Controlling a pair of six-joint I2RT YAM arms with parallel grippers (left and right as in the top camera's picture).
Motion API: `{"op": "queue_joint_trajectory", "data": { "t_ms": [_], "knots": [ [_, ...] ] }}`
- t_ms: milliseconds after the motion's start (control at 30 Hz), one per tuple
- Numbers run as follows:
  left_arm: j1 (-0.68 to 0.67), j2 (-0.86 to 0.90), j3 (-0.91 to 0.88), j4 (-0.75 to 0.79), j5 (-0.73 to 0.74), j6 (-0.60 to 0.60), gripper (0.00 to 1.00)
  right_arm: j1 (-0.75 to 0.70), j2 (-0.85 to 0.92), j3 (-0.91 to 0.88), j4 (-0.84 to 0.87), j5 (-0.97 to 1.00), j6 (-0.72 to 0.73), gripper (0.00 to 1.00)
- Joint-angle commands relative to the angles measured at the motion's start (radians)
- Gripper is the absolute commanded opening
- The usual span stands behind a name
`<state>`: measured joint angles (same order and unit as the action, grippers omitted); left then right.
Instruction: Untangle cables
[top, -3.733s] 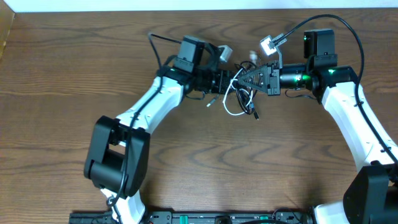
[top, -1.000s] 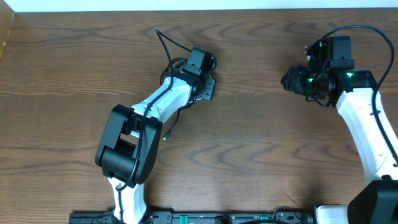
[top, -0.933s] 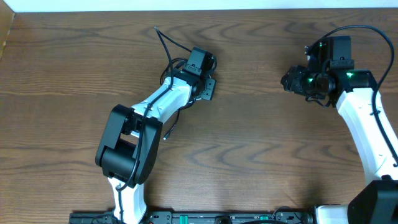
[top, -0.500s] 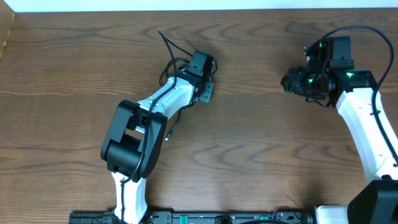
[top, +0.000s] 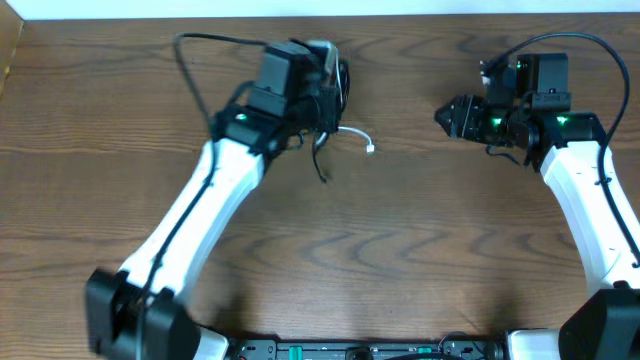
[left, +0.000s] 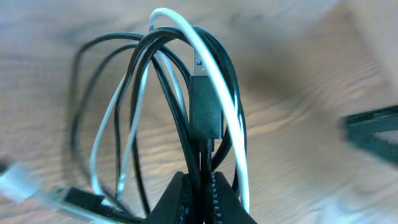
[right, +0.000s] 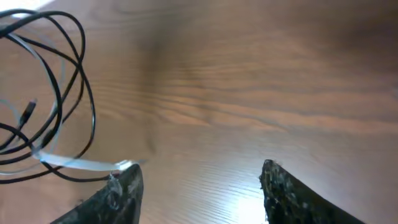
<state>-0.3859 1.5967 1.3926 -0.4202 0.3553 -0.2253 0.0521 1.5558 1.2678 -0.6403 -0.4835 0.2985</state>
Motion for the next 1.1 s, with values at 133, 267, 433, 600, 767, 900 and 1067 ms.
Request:
{"op": "queue_joint_trajectory", "data": {
  "t_ms": [133, 267, 433, 600, 767, 900, 1067],
  "knots": [
    [0.015, -0.004, 0.008, -0.039, 0.106, -0.073, 0.08, 0.016, 0.0, 0.012, 0.126, -0.371, -0.045, 0.62],
    [0.014, -0.004, 0.007, -0.047, 0.109, -0.096, 0.07, 0.042, 0.0, 0.012, 0.168, -0.383, -0.018, 0.62],
    [0.006, -0.003, 0.005, -0.051, 0.109, -0.13, 0.08, 0.108, 0.011, 0.012, 0.223, -0.302, 0.069, 0.63],
    [0.002, -0.003, 0.005, -0.051, 0.109, -0.137, 0.07, 0.181, 0.053, 0.012, 0.291, -0.25, 0.156, 0.63],
    [0.002, -0.003, 0.005, -0.062, 0.108, -0.137, 0.07, 0.242, 0.116, 0.012, 0.475, -0.248, 0.266, 0.62],
    [0.002, 0.0, 0.005, -0.08, 0.108, -0.136, 0.07, 0.267, 0.132, 0.012, 0.562, -0.229, 0.314, 0.63],
    [0.001, 0.015, 0.004, -0.095, 0.108, -0.14, 0.07, 0.322, 0.132, 0.012, 0.564, -0.113, 0.319, 0.62]
  ]
}}
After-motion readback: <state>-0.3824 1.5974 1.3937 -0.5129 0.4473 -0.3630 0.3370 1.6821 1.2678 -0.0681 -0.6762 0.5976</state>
